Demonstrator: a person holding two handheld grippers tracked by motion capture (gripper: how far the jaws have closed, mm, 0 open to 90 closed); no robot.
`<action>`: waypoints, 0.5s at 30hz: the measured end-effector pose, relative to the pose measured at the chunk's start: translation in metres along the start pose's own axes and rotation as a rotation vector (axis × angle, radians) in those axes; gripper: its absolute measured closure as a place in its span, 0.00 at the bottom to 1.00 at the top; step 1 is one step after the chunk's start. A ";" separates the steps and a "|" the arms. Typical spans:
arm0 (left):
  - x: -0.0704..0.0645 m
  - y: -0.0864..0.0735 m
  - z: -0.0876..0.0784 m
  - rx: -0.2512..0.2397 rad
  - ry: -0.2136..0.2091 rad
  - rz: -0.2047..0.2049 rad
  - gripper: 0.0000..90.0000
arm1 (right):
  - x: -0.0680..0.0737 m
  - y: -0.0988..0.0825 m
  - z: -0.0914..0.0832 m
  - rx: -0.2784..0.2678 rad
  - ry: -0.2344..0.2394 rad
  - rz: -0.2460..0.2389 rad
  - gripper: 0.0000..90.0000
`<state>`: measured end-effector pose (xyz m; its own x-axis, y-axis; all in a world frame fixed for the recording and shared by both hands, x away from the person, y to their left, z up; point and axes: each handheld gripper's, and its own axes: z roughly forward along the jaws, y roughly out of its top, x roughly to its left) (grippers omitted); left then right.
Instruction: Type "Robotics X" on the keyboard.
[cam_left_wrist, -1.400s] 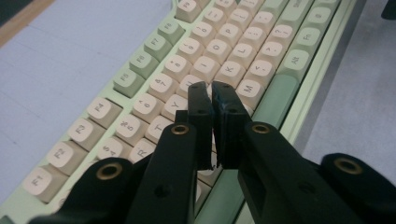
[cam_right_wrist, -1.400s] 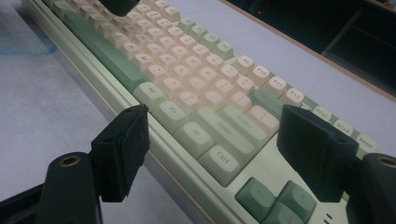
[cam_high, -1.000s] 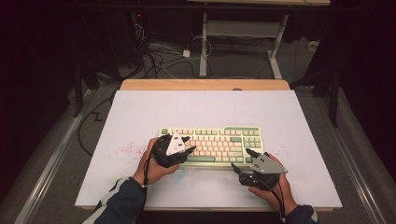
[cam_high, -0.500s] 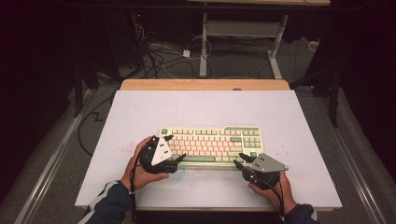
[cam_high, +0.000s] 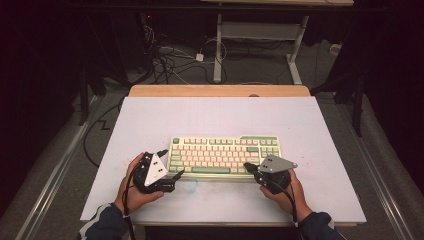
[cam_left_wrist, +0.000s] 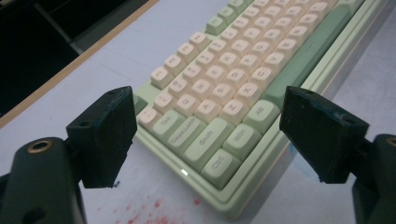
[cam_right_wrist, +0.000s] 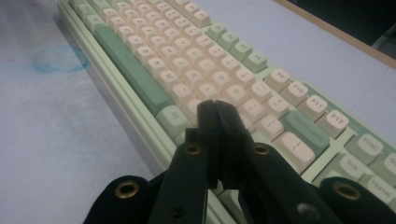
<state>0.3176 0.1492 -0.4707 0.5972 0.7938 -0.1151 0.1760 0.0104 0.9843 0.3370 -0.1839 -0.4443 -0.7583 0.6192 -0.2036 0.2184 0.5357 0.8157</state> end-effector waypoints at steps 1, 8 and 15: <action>0.002 -0.001 -0.002 0.002 0.010 0.002 0.20 | -0.001 0.003 0.002 0.004 0.003 -0.001 1.00; 0.010 -0.010 -0.013 0.033 0.042 0.007 0.20 | -0.007 0.023 0.024 0.034 0.015 0.008 1.00; 0.010 -0.012 -0.015 0.044 0.042 0.000 0.20 | -0.012 0.038 0.046 0.062 0.009 0.030 1.00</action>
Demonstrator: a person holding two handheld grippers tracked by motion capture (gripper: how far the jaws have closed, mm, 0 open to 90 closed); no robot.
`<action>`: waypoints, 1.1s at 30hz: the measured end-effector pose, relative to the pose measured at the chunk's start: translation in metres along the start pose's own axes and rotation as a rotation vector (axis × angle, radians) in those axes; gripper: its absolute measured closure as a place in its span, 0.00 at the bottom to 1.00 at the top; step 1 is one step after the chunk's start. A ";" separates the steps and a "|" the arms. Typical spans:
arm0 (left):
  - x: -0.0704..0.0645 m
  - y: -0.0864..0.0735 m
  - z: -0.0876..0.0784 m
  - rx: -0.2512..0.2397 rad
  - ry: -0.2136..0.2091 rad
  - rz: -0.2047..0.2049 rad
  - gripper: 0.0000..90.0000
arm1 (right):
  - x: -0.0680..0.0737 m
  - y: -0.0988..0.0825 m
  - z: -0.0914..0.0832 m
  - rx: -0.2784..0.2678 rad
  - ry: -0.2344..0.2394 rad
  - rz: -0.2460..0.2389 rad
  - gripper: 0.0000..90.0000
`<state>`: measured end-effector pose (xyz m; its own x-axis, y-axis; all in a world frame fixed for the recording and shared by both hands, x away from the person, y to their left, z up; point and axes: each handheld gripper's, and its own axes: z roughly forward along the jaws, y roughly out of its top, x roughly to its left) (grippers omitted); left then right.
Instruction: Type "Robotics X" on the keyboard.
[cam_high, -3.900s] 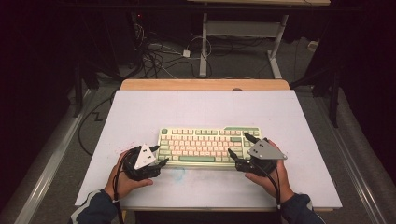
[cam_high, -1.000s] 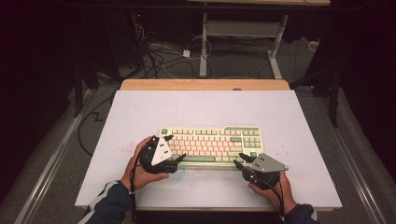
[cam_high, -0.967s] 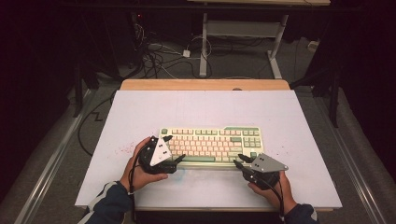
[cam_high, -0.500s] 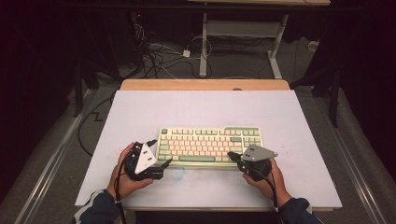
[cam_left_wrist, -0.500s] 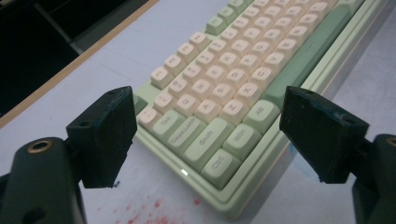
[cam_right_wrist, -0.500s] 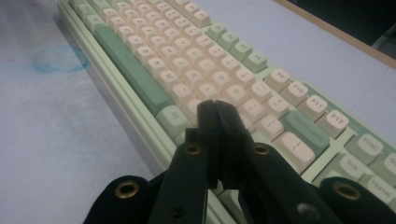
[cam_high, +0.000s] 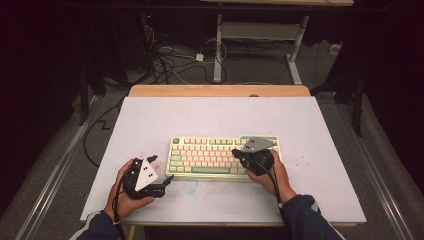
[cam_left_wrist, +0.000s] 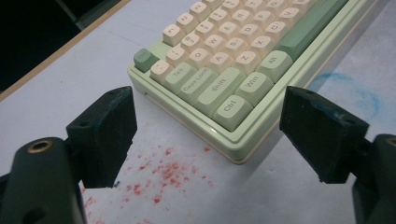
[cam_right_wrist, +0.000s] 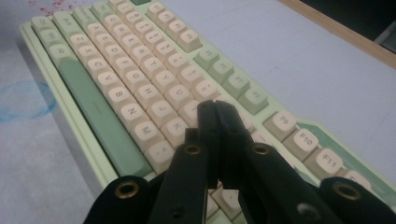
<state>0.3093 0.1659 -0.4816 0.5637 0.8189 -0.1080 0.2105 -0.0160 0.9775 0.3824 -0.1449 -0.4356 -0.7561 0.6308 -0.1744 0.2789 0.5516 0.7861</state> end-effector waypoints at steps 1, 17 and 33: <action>-0.001 -0.001 0.001 0.005 -0.003 0.000 0.20 | 0.000 0.002 0.003 0.004 -0.007 -0.001 1.00; -0.005 -0.006 0.004 0.038 -0.024 0.020 0.20 | 0.003 0.004 0.030 0.091 -0.052 -0.024 1.00; -0.005 -0.008 0.005 0.059 -0.021 0.026 0.20 | 0.000 0.007 0.019 0.034 -0.040 0.001 0.92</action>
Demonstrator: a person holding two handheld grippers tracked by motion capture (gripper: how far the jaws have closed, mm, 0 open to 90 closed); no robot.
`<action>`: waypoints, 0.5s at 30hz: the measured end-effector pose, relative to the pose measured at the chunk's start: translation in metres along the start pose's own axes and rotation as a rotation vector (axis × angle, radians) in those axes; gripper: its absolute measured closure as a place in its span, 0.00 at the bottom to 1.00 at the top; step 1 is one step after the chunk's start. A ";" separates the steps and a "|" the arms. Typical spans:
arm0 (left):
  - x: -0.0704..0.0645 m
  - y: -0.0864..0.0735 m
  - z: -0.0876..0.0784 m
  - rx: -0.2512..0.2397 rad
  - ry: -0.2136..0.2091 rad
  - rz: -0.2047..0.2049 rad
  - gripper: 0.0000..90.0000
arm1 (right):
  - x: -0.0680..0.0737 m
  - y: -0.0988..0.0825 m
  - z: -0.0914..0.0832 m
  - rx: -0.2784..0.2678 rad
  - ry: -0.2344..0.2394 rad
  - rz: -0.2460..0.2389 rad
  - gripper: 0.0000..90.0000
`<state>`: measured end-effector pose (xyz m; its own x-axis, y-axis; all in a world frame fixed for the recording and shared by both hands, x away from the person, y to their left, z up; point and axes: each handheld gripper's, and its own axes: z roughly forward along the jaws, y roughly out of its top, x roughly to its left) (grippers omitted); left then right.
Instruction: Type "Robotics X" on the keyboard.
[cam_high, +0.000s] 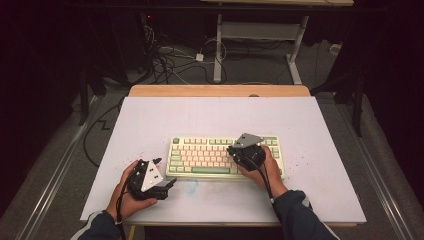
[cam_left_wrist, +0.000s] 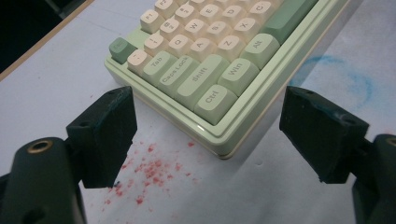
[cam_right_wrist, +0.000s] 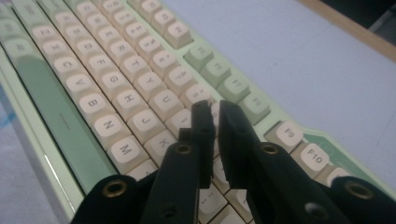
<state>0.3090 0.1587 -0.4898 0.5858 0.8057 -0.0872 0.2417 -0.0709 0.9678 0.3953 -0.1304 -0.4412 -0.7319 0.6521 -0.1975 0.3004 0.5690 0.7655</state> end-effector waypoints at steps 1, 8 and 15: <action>0.000 0.000 0.000 0.001 0.000 0.001 0.20 | -0.001 0.000 -0.003 -0.012 -0.002 0.003 0.90; -0.001 0.000 0.000 0.008 -0.001 0.006 0.20 | -0.003 -0.001 -0.023 -0.105 0.001 0.015 0.70; -0.001 0.000 -0.001 0.011 -0.009 0.001 0.20 | 0.002 -0.005 -0.041 -0.195 -0.021 0.004 0.47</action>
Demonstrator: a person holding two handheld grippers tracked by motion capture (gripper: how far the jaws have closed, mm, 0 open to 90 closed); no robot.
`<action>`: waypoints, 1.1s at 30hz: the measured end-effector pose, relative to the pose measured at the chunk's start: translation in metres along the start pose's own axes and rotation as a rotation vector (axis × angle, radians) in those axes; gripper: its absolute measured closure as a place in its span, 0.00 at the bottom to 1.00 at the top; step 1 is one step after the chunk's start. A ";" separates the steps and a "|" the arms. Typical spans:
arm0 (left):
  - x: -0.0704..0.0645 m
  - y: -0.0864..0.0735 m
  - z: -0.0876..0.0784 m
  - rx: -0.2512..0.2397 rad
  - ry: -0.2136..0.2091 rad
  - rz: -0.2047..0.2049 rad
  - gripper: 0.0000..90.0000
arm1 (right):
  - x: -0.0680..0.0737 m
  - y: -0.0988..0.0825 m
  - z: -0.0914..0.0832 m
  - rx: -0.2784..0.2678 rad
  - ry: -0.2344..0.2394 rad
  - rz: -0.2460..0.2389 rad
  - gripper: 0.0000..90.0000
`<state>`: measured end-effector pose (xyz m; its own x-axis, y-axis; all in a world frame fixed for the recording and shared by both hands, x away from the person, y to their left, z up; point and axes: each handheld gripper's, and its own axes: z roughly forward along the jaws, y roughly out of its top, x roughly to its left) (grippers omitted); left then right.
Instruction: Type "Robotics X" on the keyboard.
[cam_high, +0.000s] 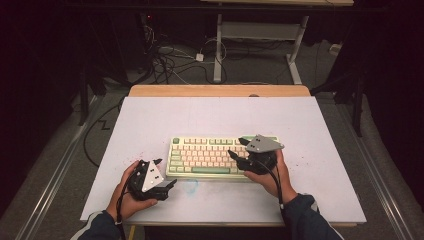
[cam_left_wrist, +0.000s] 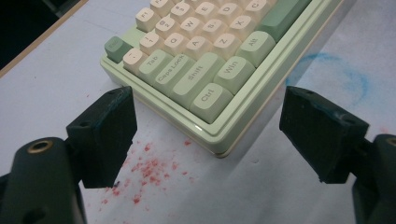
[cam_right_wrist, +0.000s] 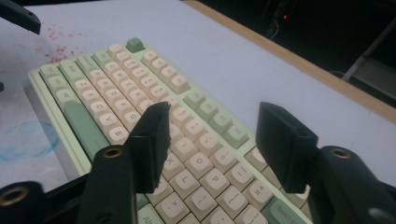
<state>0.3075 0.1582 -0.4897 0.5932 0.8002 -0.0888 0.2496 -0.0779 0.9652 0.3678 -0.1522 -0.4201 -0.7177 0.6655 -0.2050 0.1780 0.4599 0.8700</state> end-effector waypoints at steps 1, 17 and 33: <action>0.000 0.000 0.000 -0.001 0.003 0.001 0.20 | 0.001 -0.001 -0.002 -0.003 -0.003 -0.003 0.44; -0.002 0.000 0.000 0.002 0.000 0.000 0.20 | 0.004 -0.025 -0.038 -0.103 -0.101 0.019 0.26; -0.003 0.003 0.003 -0.010 0.023 -0.018 0.25 | 0.009 -0.053 -0.054 -0.076 -0.134 -0.003 0.23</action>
<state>0.3086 0.1538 -0.4876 0.5711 0.8147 -0.1005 0.2525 -0.0579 0.9659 0.3157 -0.2027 -0.4441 -0.6207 0.7392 -0.2614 0.1210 0.4197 0.8996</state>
